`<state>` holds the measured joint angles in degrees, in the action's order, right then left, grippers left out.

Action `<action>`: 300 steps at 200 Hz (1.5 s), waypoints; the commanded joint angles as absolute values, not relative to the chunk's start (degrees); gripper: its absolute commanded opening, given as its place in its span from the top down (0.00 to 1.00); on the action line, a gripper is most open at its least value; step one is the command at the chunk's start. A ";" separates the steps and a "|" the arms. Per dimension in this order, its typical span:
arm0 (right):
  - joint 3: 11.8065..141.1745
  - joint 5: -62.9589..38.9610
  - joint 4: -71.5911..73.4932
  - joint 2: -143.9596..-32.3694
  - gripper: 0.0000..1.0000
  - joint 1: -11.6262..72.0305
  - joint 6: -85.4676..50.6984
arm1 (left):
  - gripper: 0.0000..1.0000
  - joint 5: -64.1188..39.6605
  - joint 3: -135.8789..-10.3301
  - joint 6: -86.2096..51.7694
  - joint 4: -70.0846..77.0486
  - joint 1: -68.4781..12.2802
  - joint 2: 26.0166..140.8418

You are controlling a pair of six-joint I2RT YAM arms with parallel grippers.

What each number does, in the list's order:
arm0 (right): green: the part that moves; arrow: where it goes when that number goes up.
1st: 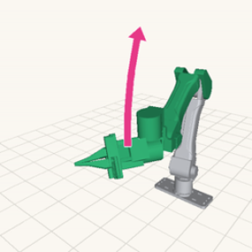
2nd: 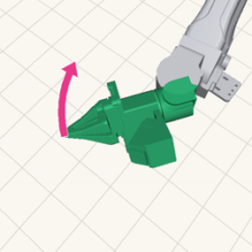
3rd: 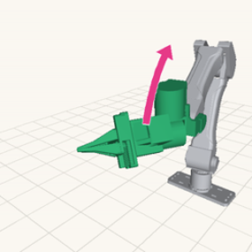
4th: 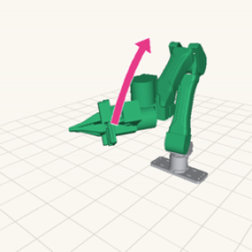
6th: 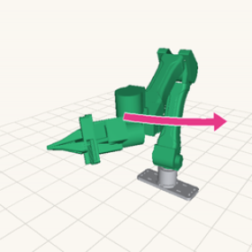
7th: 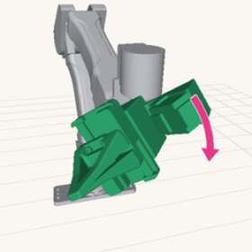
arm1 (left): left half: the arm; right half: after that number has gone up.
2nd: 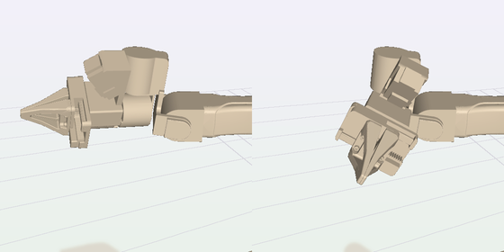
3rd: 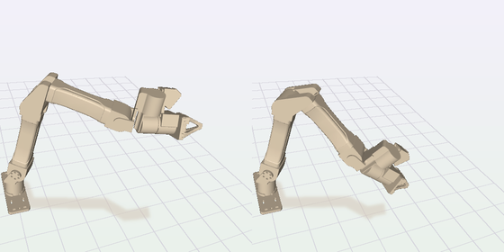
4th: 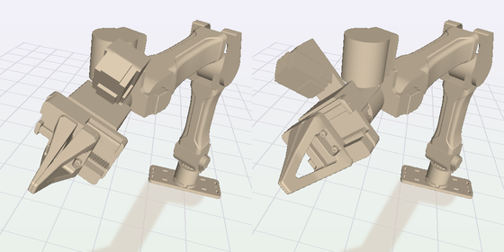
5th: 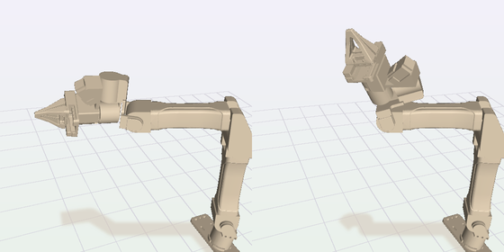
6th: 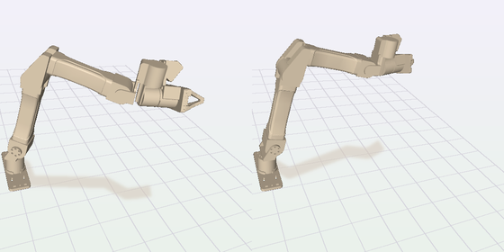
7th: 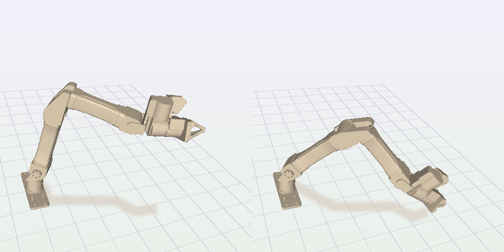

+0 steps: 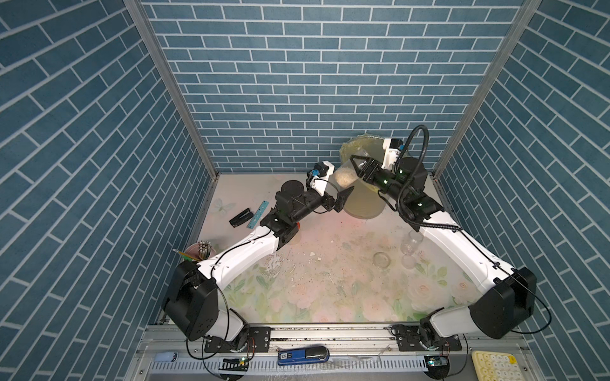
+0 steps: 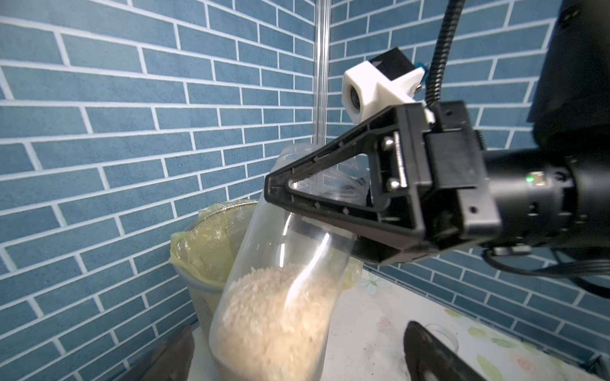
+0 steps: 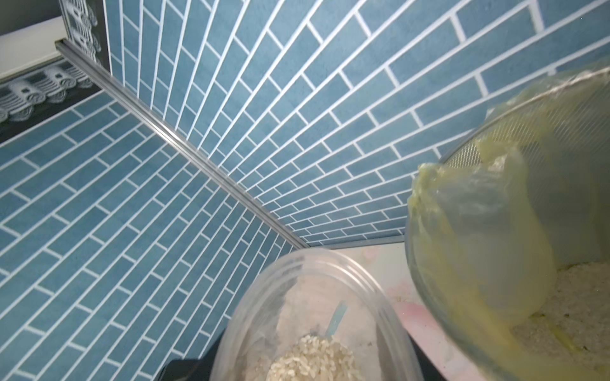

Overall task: Empty moldy rice from jars
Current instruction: Pour the moldy rice from the jar into the trash bin.

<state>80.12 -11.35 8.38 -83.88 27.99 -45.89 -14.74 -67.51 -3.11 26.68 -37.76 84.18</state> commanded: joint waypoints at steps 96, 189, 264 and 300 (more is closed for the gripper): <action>88.73 -15.08 13.32 -91.85 0.86 19.77 -64.07 | 0.00 -3.09 -73.56 -26.14 30.12 -37.88 90.00; 81.11 -7.46 33.91 -94.35 0.87 20.12 -78.56 | 0.01 -4.68 -79.66 -47.40 45.26 -37.62 103.07; 78.46 -2.26 35.85 -93.56 0.88 19.86 -89.07 | 0.00 -0.40 -85.48 -56.70 47.64 -39.36 108.27; 78.19 -1.88 35.18 -92.68 0.88 20.08 -91.22 | 0.01 0.57 -85.50 -58.86 46.75 -39.54 109.07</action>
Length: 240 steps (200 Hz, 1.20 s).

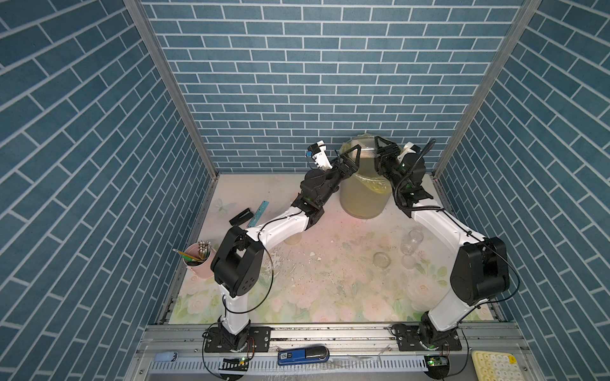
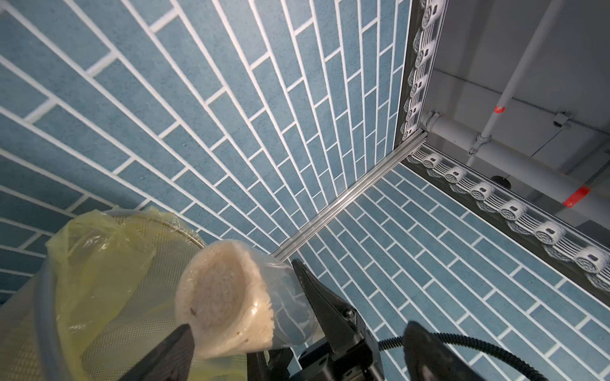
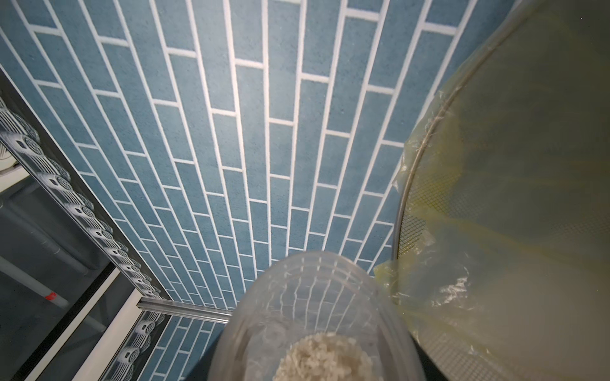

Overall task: Empty moldy rice from jars
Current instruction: Pour the moldy rice from the jar into the trash bin.

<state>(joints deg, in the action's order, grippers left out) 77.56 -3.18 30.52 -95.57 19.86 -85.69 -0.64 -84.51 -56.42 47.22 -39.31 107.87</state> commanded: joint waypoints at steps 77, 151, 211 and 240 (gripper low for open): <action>76.25 -3.74 37.15 -93.01 0.90 20.93 -93.09 | 0.00 -0.06 -91.41 -59.66 46.38 -40.86 114.79; 75.80 -3.52 38.83 -94.81 0.92 21.86 -94.23 | 0.00 1.22 -93.77 -57.60 47.10 -41.04 116.19; 75.96 -4.06 39.07 -96.20 0.93 22.41 -94.75 | 0.00 1.49 -94.40 -58.07 49.16 -41.13 117.51; 76.17 -3.41 38.94 -96.62 0.93 22.94 -94.57 | 0.00 2.15 -96.51 -57.59 48.13 -41.04 118.79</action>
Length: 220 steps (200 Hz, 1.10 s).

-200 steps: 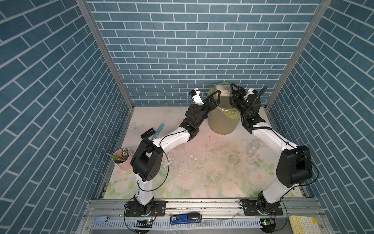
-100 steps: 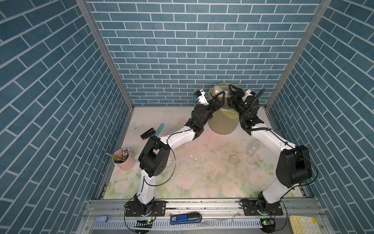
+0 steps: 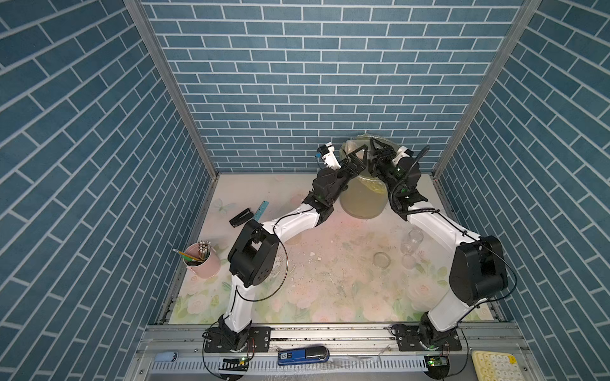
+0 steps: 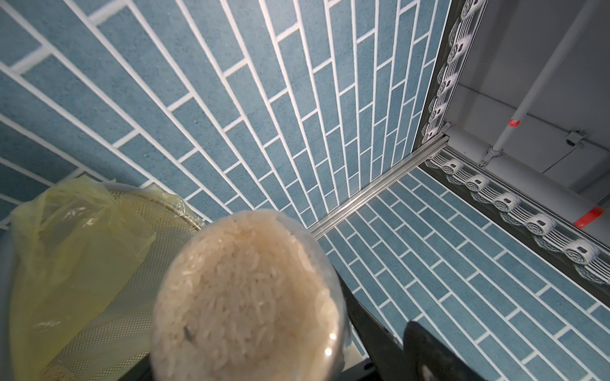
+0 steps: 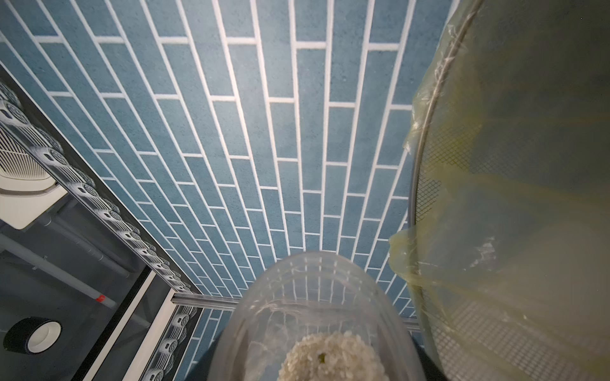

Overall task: Empty moldy rice from jars
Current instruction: Pour the moldy rice from the jar into the trash bin.

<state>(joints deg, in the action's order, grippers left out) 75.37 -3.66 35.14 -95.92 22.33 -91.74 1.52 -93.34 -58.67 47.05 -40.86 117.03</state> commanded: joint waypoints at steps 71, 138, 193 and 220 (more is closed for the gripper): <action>74.59 -3.31 40.15 -97.17 0.94 23.14 -95.58 | 0.00 5.45 -95.78 -57.66 49.75 -40.87 119.53; 75.08 -4.14 39.63 -97.05 0.95 23.63 -95.02 | 0.02 8.82 -95.62 -56.60 50.37 -40.78 119.51; 74.05 -4.39 39.58 -96.17 0.95 23.90 -94.47 | 0.27 9.06 -97.46 -56.78 50.16 -41.13 120.91; 73.64 -4.62 39.03 -95.46 0.94 23.91 -93.52 | 0.36 8.70 -98.22 -56.70 50.46 -41.14 121.43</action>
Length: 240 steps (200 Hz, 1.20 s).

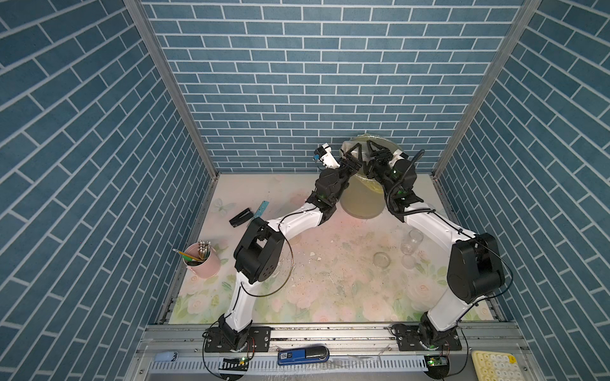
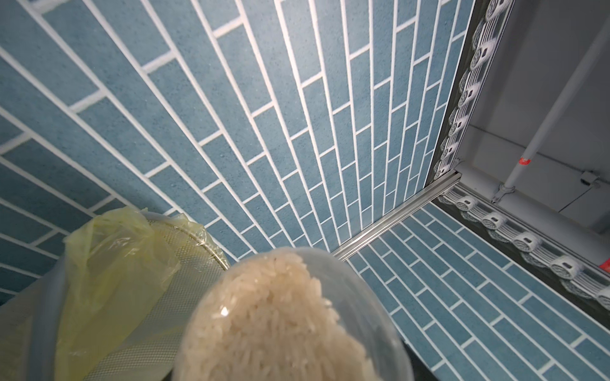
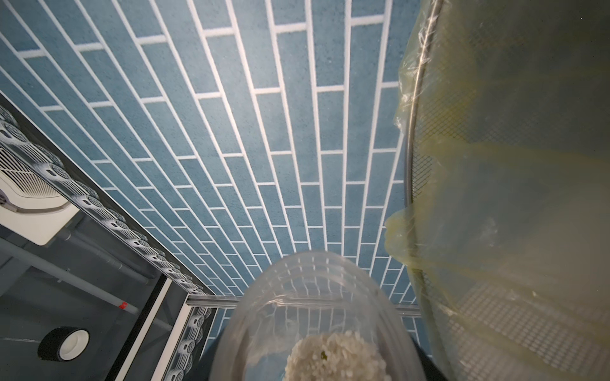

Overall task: Empty moldy rice from jars
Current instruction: Pour the moldy rice from the jar into the trash bin.

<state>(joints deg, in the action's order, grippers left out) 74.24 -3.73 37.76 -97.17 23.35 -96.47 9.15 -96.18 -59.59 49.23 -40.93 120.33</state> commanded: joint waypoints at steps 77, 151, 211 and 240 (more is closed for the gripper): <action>72.23 -2.02 31.43 -90.47 0.32 22.47 -86.76 | 0.55 7.63 -96.66 -54.70 48.82 -41.13 119.66; 70.05 -1.40 22.93 -85.90 0.01 19.29 -84.27 | 0.58 9.19 -93.41 -51.35 49.41 -40.87 117.33; 70.04 -0.51 18.65 -82.02 0.01 18.02 -79.28 | 0.59 9.23 -93.86 -46.58 47.20 -40.87 115.28; 71.37 -1.83 20.31 -81.79 0.01 17.92 -78.24 | 0.59 8.66 -93.93 -44.95 44.00 -40.78 114.13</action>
